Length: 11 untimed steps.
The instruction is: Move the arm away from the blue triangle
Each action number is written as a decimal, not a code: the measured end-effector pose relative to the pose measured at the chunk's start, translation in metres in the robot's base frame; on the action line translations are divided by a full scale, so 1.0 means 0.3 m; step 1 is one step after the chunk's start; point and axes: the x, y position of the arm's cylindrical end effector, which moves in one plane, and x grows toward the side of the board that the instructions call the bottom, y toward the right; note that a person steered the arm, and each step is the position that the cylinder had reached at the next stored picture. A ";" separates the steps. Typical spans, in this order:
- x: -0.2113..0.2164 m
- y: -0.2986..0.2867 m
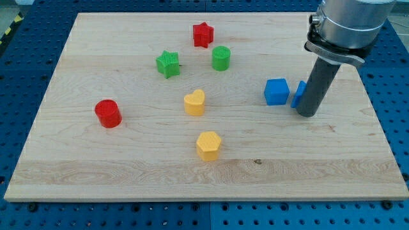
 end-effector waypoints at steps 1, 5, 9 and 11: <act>0.041 0.077; 0.166 -0.009; 0.152 -0.114; 0.152 -0.199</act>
